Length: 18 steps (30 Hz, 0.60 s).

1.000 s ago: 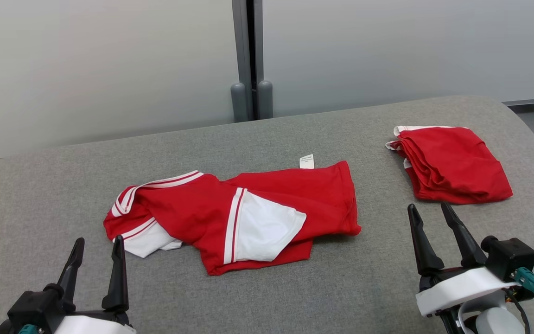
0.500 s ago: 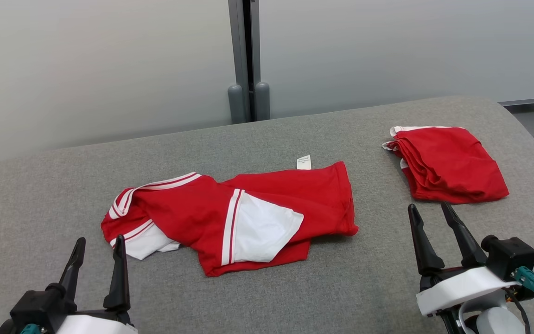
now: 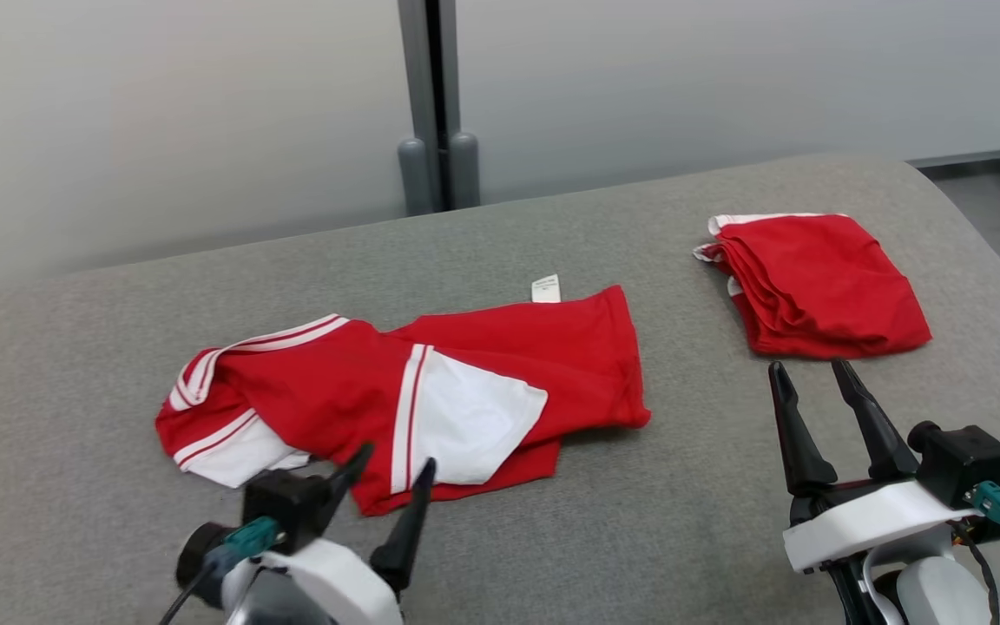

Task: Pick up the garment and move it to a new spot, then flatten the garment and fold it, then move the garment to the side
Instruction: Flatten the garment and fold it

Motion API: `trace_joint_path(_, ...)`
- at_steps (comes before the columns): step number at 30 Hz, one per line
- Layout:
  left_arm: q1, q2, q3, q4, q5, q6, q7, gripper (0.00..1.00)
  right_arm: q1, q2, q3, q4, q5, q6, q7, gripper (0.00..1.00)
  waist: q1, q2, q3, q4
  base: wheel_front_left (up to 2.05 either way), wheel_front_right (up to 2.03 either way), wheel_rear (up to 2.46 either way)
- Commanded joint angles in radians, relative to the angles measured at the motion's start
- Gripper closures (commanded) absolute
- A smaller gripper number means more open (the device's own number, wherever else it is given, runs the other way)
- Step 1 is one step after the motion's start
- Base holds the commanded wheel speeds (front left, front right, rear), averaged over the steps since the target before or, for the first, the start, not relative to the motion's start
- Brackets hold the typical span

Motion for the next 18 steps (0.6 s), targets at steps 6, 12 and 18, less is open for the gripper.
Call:
trace_joint_path(6, -0.111, -0.037, -0.076, 0.116, 0.025, -0.042, 0.082, 0.0, -0.026, 0.004, -0.006, 0.0, -0.002, 0.0, -0.015, 0.0, 0.0, 0.0, 0.056, -0.072, 0.0, 0.0, 0.0)
trace_joint_path(12, -0.198, -0.071, -0.107, 0.227, 0.05, -0.044, 0.123, 0.0, -0.047, 0.01, 0.0, 0.008, 0.004, 0.0, -0.027, 0.0, 0.0, 0.0, 0.092, -0.117, 0.0, 0.0, 0.0)
trace_joint_path(18, -0.269, -0.09, -0.112, 0.351, 0.08, -0.009, 0.14, 0.0, -0.062, 0.016, 0.009, 0.024, 0.011, 0.0, -0.039, 0.0, 0.0, 0.0, 0.122, -0.152, 0.0, 0.0, 0.0)
